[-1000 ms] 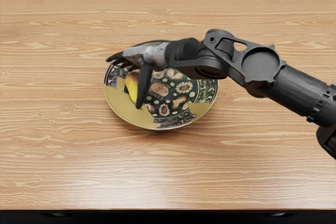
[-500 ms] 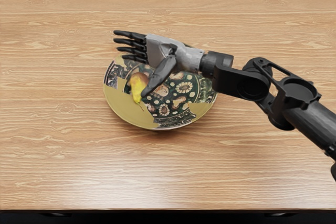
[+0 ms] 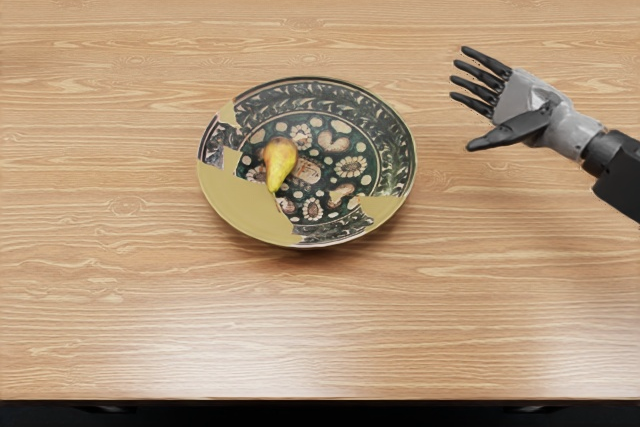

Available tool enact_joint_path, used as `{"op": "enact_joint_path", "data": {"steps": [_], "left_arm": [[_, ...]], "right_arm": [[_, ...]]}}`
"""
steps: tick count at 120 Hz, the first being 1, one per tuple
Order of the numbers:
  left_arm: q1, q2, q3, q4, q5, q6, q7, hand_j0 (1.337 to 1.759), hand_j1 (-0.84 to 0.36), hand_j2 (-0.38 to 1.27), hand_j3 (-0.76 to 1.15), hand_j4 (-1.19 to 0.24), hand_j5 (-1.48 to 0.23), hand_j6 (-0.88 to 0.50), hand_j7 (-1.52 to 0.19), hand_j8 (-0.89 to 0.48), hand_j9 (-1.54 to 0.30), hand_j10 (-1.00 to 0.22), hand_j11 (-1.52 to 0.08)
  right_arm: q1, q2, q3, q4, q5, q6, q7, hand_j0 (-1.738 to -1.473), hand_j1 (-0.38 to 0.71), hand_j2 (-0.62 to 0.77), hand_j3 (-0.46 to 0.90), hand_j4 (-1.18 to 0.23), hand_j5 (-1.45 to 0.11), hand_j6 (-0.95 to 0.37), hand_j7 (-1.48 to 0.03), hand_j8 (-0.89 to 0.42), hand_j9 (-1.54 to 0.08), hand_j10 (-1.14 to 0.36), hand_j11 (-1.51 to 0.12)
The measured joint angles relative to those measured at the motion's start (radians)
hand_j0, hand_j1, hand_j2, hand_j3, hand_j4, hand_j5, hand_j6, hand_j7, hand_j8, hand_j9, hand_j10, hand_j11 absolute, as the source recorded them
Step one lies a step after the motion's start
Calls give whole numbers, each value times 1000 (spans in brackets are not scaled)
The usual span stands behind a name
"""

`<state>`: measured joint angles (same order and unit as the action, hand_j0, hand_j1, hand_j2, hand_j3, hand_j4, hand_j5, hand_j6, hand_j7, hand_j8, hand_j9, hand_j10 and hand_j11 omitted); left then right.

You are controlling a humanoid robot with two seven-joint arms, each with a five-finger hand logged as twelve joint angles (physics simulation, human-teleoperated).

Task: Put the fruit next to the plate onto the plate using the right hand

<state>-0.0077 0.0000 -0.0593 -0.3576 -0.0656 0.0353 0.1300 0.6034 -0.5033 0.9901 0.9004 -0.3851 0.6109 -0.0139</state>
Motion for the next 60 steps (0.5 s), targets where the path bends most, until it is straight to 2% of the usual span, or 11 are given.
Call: {"op": "enact_joint_path", "data": {"steps": [22,60], "left_arm": [[-32,0,-1,0,0,0,-1,1658,349,0,0,0,0,0,0,0,0,0,0],[-32,0,1,0,0,0,-1,1658,349,0,0,0,0,0,0,0,0,0,0]], "right_arm": [[-93,-106,105,-1,40,0,-1,-1658,-349,2,0,0,0,2,0,2,0,1,0],[-118,-141,136,-3,72,0,-2,-1658,-349,2,0,0,0,2,0,2,0,2,0]]}}
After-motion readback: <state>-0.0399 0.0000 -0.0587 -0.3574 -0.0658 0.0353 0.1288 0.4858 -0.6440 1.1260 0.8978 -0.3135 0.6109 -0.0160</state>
